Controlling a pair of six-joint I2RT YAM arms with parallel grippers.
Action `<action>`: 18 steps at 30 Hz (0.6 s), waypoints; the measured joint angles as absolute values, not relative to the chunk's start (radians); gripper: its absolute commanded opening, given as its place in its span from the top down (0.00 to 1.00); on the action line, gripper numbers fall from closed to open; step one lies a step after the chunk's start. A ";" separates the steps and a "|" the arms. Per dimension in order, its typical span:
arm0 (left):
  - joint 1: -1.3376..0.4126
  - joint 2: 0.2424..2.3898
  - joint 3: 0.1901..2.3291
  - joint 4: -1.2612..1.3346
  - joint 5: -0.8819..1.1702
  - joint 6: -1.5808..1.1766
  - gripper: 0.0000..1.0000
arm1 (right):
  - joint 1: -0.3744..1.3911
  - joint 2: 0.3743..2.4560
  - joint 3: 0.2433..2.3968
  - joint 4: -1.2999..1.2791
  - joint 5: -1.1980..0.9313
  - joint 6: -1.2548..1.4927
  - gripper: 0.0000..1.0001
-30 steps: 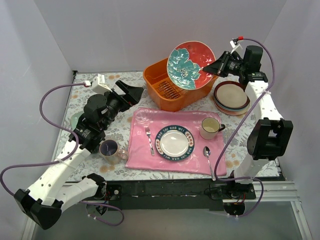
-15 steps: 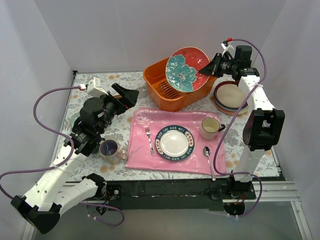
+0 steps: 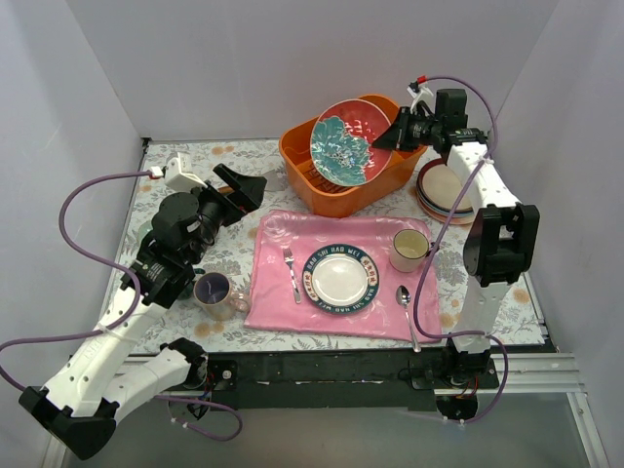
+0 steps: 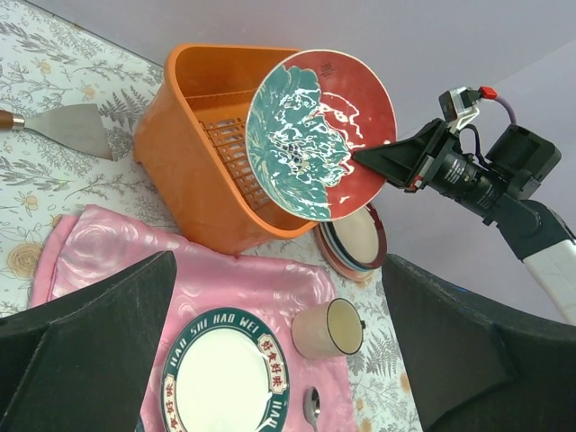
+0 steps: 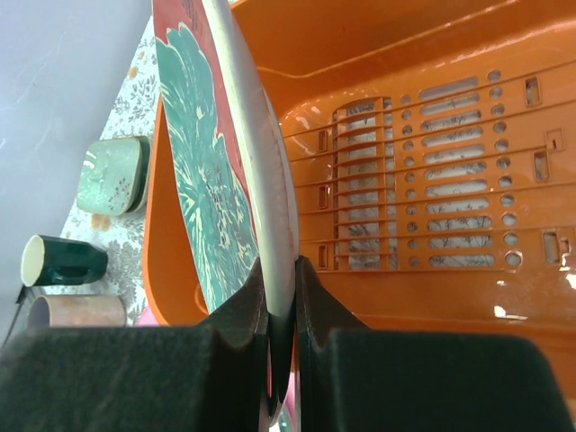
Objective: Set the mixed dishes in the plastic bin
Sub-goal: Place the plate in the plastic bin.
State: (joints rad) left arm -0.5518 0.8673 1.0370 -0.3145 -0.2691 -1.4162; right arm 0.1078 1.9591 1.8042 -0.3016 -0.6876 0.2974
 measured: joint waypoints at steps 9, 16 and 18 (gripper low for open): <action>-0.552 0.862 1.037 -0.323 -0.274 -1.414 0.02 | 0.141 2.009 1.848 -0.298 -0.649 0.239 0.99; -0.552 0.841 1.035 -0.339 -0.281 -1.414 0.02 | 0.167 2.038 1.858 -0.304 -0.626 0.202 0.99; -0.552 0.838 1.035 -0.341 -0.281 -1.414 0.02 | 0.176 2.061 1.871 -0.307 -0.619 0.194 0.99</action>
State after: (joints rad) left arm -0.5518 0.8383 1.0351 -0.3408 -0.2810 -1.4139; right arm 0.1757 2.0605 1.8706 -0.3065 -0.6189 0.1936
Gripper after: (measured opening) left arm 0.982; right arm 0.119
